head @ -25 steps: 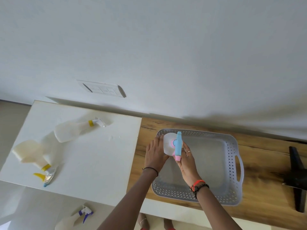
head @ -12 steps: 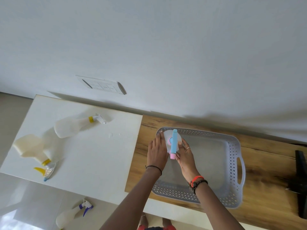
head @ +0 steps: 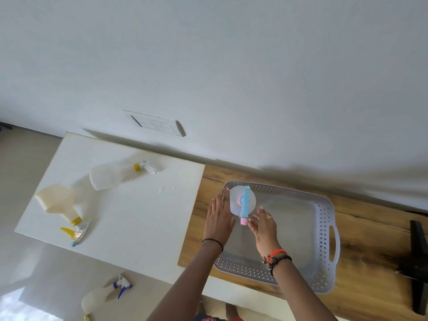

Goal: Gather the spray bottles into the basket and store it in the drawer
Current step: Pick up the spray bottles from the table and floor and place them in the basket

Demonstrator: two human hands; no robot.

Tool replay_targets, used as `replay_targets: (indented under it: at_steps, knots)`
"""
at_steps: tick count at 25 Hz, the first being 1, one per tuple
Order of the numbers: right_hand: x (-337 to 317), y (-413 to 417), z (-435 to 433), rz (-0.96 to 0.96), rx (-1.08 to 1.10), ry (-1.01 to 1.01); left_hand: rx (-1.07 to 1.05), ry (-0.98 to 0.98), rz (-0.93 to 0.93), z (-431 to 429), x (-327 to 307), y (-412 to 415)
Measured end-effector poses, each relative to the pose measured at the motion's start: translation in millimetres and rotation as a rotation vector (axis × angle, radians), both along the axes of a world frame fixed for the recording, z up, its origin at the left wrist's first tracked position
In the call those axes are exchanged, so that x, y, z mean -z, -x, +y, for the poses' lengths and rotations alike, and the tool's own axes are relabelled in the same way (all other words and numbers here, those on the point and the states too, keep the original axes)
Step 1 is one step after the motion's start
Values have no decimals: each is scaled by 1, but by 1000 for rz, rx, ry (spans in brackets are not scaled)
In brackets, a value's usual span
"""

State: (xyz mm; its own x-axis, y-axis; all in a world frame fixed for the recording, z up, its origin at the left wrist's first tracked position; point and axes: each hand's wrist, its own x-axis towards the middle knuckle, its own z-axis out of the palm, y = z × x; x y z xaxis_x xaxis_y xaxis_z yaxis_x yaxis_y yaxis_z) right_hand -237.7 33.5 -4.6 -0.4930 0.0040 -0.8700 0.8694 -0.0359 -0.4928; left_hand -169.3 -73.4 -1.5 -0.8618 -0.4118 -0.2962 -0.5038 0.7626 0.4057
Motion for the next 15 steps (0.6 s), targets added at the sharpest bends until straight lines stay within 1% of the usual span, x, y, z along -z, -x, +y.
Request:
replay_targets:
  at_steps: [3, 7, 11, 15]
  knots:
    - [-13, -17, 3, -35, 124, -47, -22, -48, 18, -7, -13, -13]
    - [-33, -50, -5, -85, 222, -30, -43, -95, 42, -24, -25, -40]
    - [-52, -84, -31, -86, 187, 11, -62, -109, 84, -57, -34, -75]
    - [-60, -103, -84, -138, 117, 104, -156, -38, 149, -114, -41, -105]
